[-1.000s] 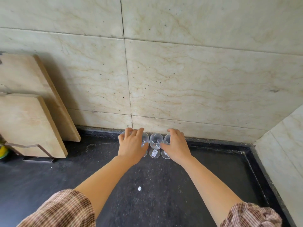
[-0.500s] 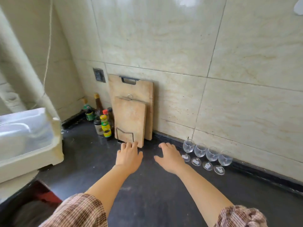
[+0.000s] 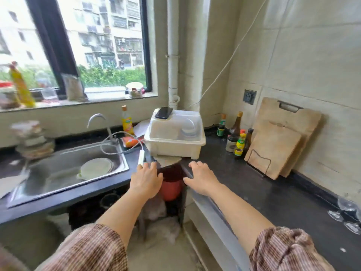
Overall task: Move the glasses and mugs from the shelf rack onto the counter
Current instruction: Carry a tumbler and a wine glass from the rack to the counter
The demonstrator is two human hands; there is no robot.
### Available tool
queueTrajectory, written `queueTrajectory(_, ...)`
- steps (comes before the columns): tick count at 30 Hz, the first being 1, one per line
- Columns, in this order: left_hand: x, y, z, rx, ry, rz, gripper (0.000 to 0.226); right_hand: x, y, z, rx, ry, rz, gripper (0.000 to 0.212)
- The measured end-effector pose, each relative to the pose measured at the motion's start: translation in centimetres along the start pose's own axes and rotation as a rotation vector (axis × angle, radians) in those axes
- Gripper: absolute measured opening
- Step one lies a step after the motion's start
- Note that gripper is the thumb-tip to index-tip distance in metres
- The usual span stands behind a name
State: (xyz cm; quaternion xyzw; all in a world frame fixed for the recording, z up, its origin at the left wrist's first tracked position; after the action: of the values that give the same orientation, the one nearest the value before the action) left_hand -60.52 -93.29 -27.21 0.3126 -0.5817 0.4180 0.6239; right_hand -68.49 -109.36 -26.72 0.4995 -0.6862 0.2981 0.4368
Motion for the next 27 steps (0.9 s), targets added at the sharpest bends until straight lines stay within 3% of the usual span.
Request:
queueTrajectory(6,5.8,4.9,-18.1,0.238,-0.106,0.069,0.044,-6.1,-1.9,-19.0,0.279,0.040,-0.047,0.059)
queueTrajectory(14,12.9,9.1,-36.9,0.522,-0.158,0.152,0.047,-11.6,-4.4,-40.0,0.599,0.107,-0.091,0.057)
queueTrajectory(27,21.7,6.9,-64.0,0.752,-0.220,0.256,0.055,-20.4,-13.9,-70.0,0.866,0.066,-0.123,0.055)
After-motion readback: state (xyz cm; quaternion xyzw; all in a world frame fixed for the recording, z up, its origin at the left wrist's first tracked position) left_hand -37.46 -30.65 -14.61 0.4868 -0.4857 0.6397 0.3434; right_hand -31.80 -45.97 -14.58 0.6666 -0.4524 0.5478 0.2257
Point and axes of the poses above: each hand's wrist, its own y-axis away from the middle knuckle, its own x-axis out of the back of the hand, z = x × y, the point moved 6 cm from there along -y, towards the middle knuckle, and after that the axes turned 6 degrees about -y, right-handed, at the moved point
